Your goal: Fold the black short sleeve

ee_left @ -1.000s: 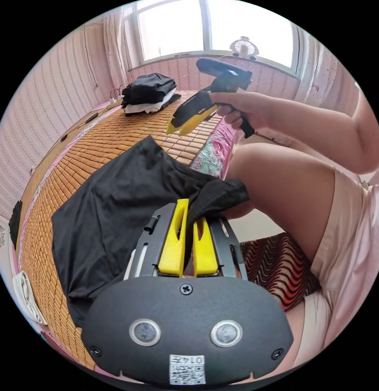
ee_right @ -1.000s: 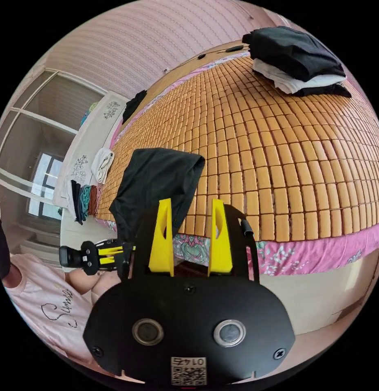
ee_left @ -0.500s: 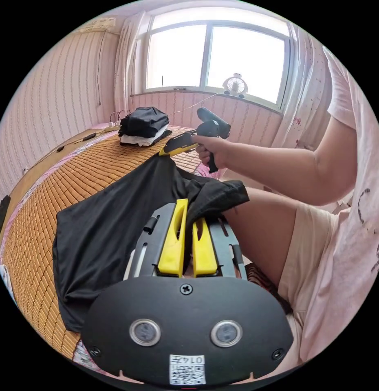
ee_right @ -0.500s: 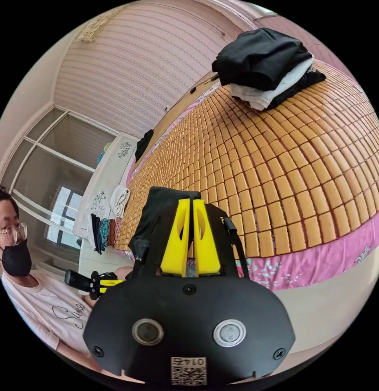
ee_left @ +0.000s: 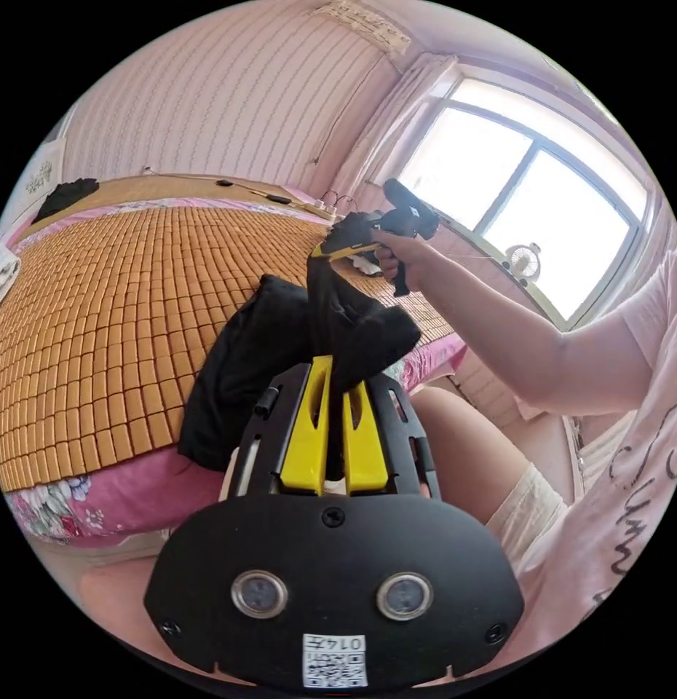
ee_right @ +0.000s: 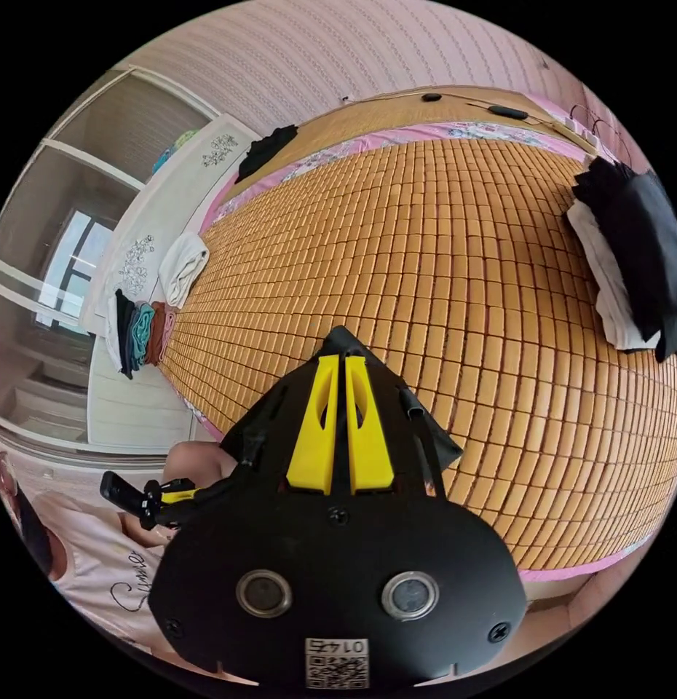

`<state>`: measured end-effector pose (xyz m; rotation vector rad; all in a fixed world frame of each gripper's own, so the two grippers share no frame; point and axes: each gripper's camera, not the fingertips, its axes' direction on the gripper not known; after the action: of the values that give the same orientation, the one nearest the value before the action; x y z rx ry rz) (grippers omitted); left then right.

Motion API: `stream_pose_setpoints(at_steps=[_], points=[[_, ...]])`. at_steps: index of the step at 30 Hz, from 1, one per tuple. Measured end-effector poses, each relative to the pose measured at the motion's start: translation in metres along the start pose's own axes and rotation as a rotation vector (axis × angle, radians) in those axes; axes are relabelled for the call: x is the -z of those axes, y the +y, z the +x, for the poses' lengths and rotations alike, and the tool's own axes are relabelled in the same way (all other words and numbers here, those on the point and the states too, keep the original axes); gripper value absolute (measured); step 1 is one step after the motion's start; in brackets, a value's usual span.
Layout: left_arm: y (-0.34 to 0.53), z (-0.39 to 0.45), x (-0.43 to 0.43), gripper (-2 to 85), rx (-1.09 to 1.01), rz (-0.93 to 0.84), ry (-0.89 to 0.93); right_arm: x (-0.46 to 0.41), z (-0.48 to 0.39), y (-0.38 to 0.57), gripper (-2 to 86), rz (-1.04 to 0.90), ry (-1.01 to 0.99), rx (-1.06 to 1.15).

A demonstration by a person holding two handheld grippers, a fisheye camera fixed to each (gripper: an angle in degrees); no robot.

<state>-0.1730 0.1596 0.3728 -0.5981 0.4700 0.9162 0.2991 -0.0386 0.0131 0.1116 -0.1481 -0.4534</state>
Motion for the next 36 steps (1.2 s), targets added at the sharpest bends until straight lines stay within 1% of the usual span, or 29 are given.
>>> stream_pose_setpoints(at_steps=[2,4,7,10,11,13,15,16,18,20,22,25,26,27,29,32,36], points=[[0.004,-0.020,0.003,-0.8,0.057,-0.027,-0.025,-0.045,-0.017,-0.028,1.7,-0.058,0.102,-0.026],[0.008,-0.038,0.007,-0.8,0.115,-0.056,-0.079,-0.064,-0.031,-0.041,2.5,-0.080,0.123,-0.012],[0.016,-0.068,0.008,-0.5,0.219,-0.157,-0.107,-0.068,-0.051,-0.052,4.4,-0.049,0.067,0.052],[0.026,-0.090,0.006,0.5,0.314,-0.252,-0.075,-0.056,-0.060,-0.059,6.3,-0.017,0.022,0.074],[0.029,-0.096,0.008,1.1,0.341,-0.282,-0.057,-0.049,-0.063,-0.060,6.5,-0.005,0.034,0.086],[0.033,-0.100,0.015,2.4,0.331,-0.288,-0.044,-0.041,-0.067,-0.061,6.7,0.014,0.064,0.121],[0.037,-0.102,0.028,3.8,0.305,-0.276,-0.095,-0.041,-0.069,-0.063,7.3,-0.008,0.133,0.153],[0.038,-0.102,0.031,4.2,0.296,-0.265,-0.115,-0.046,-0.071,-0.065,8.8,-0.033,0.177,0.176],[0.039,-0.104,0.033,7.2,0.239,-0.226,-0.174,-0.061,-0.074,-0.067,12.1,-0.089,0.201,0.217],[0.036,-0.106,0.024,9.6,0.197,-0.224,-0.162,-0.088,-0.081,-0.071,14.7,-0.186,0.211,0.260],[0.033,-0.106,0.011,11.0,0.141,-0.234,-0.154,-0.103,-0.085,-0.072,13.8,-0.227,0.223,0.280],[0.032,-0.104,-0.011,12.1,0.070,-0.303,-0.222,-0.106,-0.094,-0.073,11.8,-0.207,0.236,0.298],[0.035,-0.105,-0.020,11.5,0.073,-0.347,-0.248,-0.107,-0.097,-0.072,9.1,-0.213,0.247,0.307],[0.041,-0.103,-0.018,10.6,0.058,-0.324,-0.283,-0.106,-0.099,-0.070,7.1,-0.208,0.254,0.318],[0.050,-0.099,-0.017,8.3,0.048,-0.316,-0.295,-0.103,-0.107,-0.064,3.3,-0.218,0.217,0.360],[0.064,-0.096,-0.020,2.9,0.022,-0.363,-0.249,-0.093,-0.112,-0.055,2.2,-0.191,0.187,0.353],[0.084,-0.106,-0.003,0.3,0.082,-0.307,-0.188,-0.062,-0.122,-0.039,1.5,-0.061,0.123,0.344]])
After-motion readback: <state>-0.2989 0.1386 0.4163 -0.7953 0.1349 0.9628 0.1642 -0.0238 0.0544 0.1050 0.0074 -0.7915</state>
